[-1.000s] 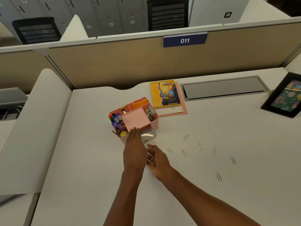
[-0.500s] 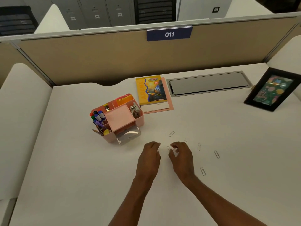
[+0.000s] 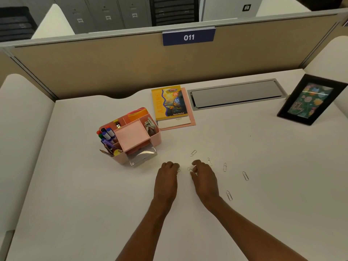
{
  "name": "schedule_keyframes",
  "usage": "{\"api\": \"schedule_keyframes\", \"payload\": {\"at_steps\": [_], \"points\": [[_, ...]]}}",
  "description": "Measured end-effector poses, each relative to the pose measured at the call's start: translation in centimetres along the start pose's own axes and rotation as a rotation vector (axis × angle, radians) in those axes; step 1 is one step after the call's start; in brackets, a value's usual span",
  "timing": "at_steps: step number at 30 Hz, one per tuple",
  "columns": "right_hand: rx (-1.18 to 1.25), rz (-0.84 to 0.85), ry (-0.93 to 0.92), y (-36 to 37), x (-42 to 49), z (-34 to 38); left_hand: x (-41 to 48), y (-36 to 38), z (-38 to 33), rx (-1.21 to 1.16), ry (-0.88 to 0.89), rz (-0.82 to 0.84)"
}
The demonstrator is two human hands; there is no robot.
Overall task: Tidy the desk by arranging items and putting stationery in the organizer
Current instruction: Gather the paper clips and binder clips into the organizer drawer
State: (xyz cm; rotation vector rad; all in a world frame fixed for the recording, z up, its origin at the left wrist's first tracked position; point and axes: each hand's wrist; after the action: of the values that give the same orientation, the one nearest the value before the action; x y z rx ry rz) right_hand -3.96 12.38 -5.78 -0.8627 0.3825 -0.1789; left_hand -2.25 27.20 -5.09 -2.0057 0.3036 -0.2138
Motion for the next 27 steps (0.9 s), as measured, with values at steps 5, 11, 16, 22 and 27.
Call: {"api": "schedule_keyframes", "payload": {"at_steps": [5, 11, 16, 22, 27], "points": [[-0.058, -0.001, 0.034, -0.1, 0.6, 0.5, 0.1, 0.1, -0.1, 0.02, -0.008, 0.041], [-0.166, 0.044, 0.065, -0.1, 1.1, 1.6, 0.2, 0.1, -0.1, -0.021, -0.021, 0.06], [-0.034, 0.027, -0.032, -0.6, 0.3, 2.7, -0.6, -0.1, -0.1, -0.075, -0.023, 0.009], [0.188, -0.039, -0.355, -1.0, 1.3, 10.0, -2.6, -1.1, 0.1, -0.229, -0.099, -0.104], [-0.015, 0.044, -0.647, -0.5, 2.9, 16.1, -4.0, -2.8, 0.4, -0.291, -0.181, -0.2]]}}
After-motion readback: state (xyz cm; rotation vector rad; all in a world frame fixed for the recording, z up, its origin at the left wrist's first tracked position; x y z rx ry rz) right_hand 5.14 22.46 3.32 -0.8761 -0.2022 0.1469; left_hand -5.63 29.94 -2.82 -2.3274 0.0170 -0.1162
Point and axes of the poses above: each hand's wrist, its own x-axis towards the middle knuckle, its own y-axis out of the palm, z = x × y, and after that the axes turned 11 degrees about y, right-handed
